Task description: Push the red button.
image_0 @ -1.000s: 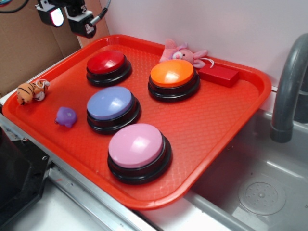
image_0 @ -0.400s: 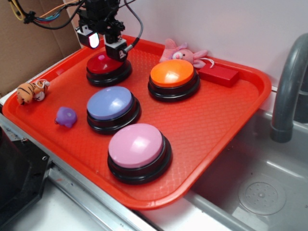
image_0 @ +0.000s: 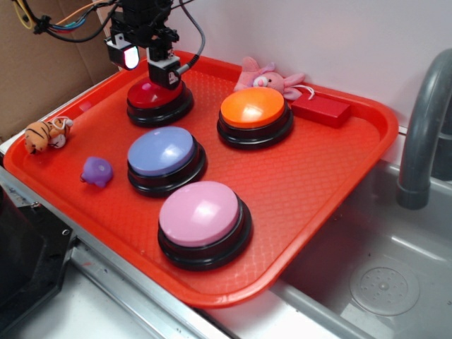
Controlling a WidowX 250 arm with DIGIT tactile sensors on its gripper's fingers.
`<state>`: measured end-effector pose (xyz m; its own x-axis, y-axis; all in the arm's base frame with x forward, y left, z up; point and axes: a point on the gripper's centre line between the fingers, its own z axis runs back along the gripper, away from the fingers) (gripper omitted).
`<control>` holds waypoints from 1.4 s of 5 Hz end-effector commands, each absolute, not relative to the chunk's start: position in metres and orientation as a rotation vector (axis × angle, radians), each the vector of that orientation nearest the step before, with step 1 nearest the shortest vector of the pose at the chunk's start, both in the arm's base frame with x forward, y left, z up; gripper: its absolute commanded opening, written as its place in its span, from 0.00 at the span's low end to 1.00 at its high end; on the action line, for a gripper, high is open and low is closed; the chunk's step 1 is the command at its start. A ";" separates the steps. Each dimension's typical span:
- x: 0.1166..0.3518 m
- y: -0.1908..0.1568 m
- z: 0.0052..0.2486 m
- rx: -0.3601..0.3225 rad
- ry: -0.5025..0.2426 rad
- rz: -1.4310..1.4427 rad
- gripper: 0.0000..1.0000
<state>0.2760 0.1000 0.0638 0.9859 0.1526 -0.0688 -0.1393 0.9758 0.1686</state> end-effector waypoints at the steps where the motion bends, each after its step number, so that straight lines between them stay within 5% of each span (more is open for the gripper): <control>1: 0.273 0.107 0.107 0.143 -0.105 0.173 1.00; 4: 0.295 0.105 0.053 0.077 0.033 0.212 1.00; 7: 0.263 0.102 0.115 0.164 -0.098 0.215 1.00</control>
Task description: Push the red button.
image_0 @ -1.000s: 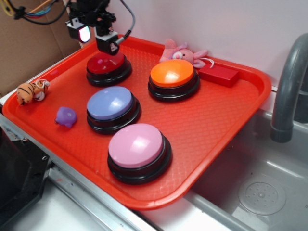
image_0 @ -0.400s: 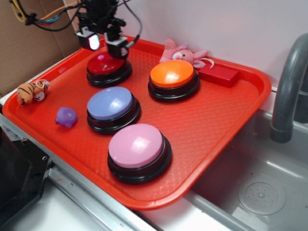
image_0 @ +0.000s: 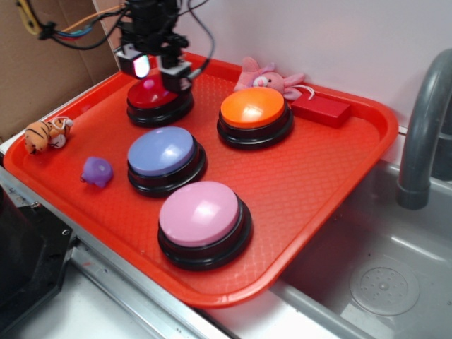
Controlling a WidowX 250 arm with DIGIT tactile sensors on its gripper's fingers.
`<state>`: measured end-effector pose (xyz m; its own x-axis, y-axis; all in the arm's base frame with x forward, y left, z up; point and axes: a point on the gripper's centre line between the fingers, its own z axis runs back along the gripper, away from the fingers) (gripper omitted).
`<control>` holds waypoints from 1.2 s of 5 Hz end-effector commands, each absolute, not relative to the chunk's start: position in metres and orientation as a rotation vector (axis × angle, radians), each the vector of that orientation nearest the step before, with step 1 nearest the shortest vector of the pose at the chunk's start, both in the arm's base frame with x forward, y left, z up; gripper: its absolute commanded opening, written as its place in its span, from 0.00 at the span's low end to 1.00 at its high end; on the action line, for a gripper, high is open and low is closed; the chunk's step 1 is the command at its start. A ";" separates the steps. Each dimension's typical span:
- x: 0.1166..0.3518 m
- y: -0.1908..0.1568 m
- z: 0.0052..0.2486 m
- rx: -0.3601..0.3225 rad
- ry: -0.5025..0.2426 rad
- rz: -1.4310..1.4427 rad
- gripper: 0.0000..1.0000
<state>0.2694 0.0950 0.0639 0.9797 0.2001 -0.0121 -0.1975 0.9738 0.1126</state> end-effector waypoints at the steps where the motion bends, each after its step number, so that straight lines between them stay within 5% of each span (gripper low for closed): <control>1: 0.259 0.106 0.120 0.156 -0.089 0.243 1.00; 3: 0.261 0.095 0.142 0.190 -0.085 0.270 1.00; 6: 0.257 0.099 0.162 0.148 -0.134 0.271 1.00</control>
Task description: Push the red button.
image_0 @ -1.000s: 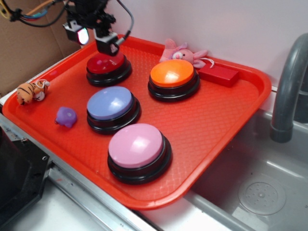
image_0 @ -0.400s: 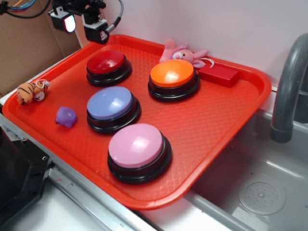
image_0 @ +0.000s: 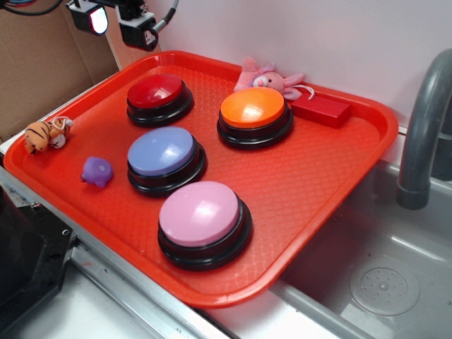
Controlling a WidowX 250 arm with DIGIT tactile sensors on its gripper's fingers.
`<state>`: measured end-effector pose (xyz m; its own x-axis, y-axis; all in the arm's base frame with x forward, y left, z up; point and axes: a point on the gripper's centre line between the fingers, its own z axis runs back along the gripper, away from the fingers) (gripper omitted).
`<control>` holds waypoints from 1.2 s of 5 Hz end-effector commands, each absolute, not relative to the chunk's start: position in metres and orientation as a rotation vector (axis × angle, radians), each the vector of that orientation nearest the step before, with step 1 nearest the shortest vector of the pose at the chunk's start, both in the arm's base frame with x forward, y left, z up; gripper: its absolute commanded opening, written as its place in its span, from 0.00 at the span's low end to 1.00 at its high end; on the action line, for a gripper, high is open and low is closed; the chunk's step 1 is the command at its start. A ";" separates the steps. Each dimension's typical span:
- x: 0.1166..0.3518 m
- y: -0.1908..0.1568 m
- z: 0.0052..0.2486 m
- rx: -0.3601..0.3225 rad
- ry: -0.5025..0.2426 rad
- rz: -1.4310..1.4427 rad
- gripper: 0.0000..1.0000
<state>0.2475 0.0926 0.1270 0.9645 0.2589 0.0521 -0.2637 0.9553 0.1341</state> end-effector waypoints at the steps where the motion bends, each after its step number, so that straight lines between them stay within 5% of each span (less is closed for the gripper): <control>1: 0.256 0.096 0.168 0.136 -0.137 0.268 1.00; 6: 0.245 0.088 0.183 0.131 -0.217 0.241 1.00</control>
